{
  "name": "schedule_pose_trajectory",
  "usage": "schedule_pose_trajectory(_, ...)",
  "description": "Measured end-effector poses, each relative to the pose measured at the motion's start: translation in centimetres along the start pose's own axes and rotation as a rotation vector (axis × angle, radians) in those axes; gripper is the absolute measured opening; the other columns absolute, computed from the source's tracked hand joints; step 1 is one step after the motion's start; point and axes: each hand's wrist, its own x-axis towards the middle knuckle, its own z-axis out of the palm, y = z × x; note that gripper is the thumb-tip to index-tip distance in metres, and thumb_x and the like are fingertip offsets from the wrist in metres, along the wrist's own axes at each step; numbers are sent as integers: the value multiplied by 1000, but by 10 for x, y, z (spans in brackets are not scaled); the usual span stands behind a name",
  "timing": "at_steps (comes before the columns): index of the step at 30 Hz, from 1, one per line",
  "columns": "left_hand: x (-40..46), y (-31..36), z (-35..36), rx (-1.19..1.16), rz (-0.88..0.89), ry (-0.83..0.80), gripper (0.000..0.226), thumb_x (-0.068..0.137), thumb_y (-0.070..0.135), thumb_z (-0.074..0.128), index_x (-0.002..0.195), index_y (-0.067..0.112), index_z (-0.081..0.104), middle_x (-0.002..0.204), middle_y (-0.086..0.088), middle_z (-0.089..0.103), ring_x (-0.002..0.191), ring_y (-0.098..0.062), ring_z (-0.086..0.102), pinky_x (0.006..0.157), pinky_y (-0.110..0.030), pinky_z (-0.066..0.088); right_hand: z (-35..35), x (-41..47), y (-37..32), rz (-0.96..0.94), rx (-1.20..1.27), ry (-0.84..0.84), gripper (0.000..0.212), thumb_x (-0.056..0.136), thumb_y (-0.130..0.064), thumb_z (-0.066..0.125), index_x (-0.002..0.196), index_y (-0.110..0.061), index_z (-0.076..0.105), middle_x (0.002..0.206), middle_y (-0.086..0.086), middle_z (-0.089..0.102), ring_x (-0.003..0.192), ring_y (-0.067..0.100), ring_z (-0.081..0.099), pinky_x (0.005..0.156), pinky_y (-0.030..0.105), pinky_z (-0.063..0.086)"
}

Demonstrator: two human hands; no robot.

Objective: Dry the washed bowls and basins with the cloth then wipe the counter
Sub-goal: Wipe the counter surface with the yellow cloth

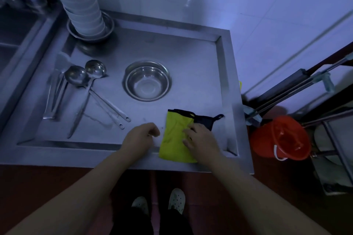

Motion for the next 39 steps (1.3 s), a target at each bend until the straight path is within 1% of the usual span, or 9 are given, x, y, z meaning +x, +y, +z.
schedule_pose_trajectory(2,3,-7,-9,-41,-18,105,42,68,-9,46,77,31,57,82,12,64,82,-11,58,72,-22,39,18,19,-6,78,-65,-158,66,98,-48,38,152,-15,16,160,12,1,147,29,-2,119,46,3)
schedule_pose_trajectory(5,4,-23,-26,-126,-50,251,42,70,-6,45,80,33,56,79,19,65,82,-9,60,74,-25,43,48,44,-21,135,-105,-226,85,91,-68,26,149,-23,-17,150,5,-36,137,28,-37,110,53,-20)
schedule_pose_trajectory(11,-2,-69,-56,-172,-89,471,44,74,-9,47,82,33,57,76,19,65,76,-3,59,70,-15,42,78,105,-83,23,-152,-73,86,86,-71,28,150,-29,-12,157,8,-24,139,32,-32,103,57,-27)
schedule_pose_trajectory(15,-6,-78,-58,-143,-112,521,37,78,-6,49,86,29,57,76,23,61,75,-1,55,66,-13,38,89,104,-111,-70,-114,-116,83,88,-66,33,150,-32,-9,157,6,-25,138,29,-35,102,55,-29)
schedule_pose_trajectory(19,-3,-63,-44,-194,-83,449,41,80,-5,48,81,35,54,77,20,63,70,0,57,65,-18,40,84,69,-92,-80,-42,-195,75,91,-63,28,151,-33,-5,156,-1,-27,134,17,-40,113,51,-20)
schedule_pose_trajectory(23,8,-33,-20,-246,-46,342,31,81,-5,51,87,25,58,80,10,66,79,-14,61,70,-23,40,70,20,-54,-47,-46,-182,71,90,-67,20,151,-34,5,152,-9,-25,138,13,-33,117,41,-14)
schedule_pose_trajectory(30,31,15,8,-301,20,192,34,80,-7,50,84,26,58,78,9,65,77,-12,61,62,-16,40,36,-41,30,268,-74,-153,69,95,-63,29,152,-31,6,154,-5,-21,144,20,-23,118,37,-6)
schedule_pose_trajectory(36,68,32,13,-284,-15,140,43,82,-1,49,77,41,55,81,16,65,75,1,58,58,-10,40,23,-7,68,380,-153,-159,87,88,-71,32,151,-27,-10,157,6,-24,139,27,-32,116,41,-13)
schedule_pose_trajectory(39,94,36,15,-236,-27,142,40,82,1,51,81,40,56,83,15,66,78,-1,59,64,-19,42,21,36,79,390,-139,-70,91,85,-73,33,151,-26,-9,157,7,-22,136,29,-35,114,44,-17)
